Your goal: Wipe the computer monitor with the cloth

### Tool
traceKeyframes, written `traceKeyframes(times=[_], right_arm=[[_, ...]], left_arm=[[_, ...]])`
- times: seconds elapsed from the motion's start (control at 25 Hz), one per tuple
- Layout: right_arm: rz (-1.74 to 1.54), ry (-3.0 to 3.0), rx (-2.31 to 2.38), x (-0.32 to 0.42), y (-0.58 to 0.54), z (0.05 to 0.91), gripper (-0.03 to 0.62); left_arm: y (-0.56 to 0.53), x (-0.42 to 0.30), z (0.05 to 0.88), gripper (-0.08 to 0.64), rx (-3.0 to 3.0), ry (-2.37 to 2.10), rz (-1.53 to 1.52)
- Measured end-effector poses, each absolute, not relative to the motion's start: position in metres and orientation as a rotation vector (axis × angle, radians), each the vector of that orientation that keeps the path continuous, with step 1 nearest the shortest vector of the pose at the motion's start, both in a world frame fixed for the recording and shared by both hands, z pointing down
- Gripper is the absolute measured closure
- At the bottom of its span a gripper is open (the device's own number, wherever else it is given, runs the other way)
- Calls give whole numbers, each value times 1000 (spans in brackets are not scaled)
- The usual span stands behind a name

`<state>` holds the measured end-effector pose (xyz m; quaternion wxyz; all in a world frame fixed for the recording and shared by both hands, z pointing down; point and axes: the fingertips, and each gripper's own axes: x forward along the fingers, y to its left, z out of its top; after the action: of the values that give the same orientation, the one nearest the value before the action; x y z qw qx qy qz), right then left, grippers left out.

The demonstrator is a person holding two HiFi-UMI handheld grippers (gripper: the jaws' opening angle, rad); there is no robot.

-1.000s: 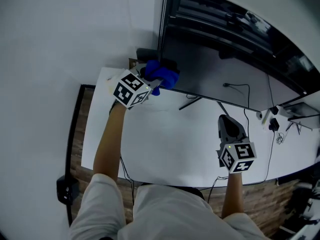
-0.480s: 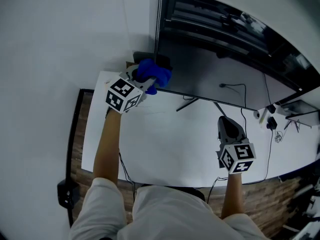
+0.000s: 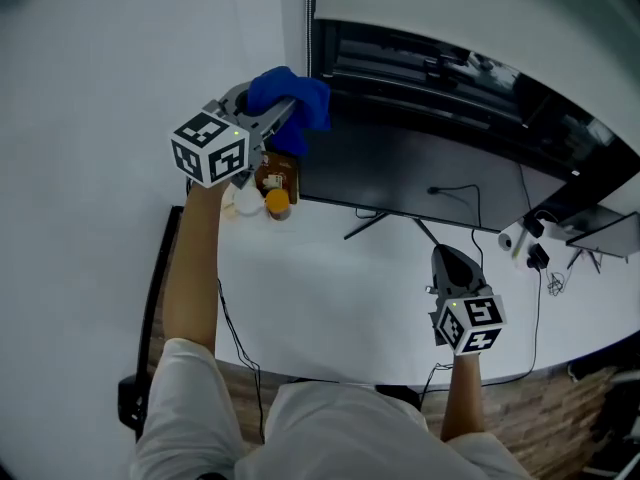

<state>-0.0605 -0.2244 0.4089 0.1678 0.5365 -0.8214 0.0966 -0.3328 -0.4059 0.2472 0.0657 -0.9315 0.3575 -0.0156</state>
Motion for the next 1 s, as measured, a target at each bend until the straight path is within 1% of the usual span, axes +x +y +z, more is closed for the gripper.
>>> traceKeyframes(times=[0.28, 0.44, 0.72, 1.0], right_arm=[[285, -2375, 1524, -12, -216, 400, 578], [288, -2390, 1542, 23, -218, 397, 578], [306, -2398, 1584, 89, -210, 399, 578], [338, -2388, 1655, 174, -195, 399, 578]], left_arm=[[-412, -289, 243, 451, -2833, 1135, -266], [-409, -244, 245, 456, -2877, 1126, -356], [-405, -156, 243, 460, -2913, 1175, -308], [-397, -47, 239, 462, -2981, 1127, -295]])
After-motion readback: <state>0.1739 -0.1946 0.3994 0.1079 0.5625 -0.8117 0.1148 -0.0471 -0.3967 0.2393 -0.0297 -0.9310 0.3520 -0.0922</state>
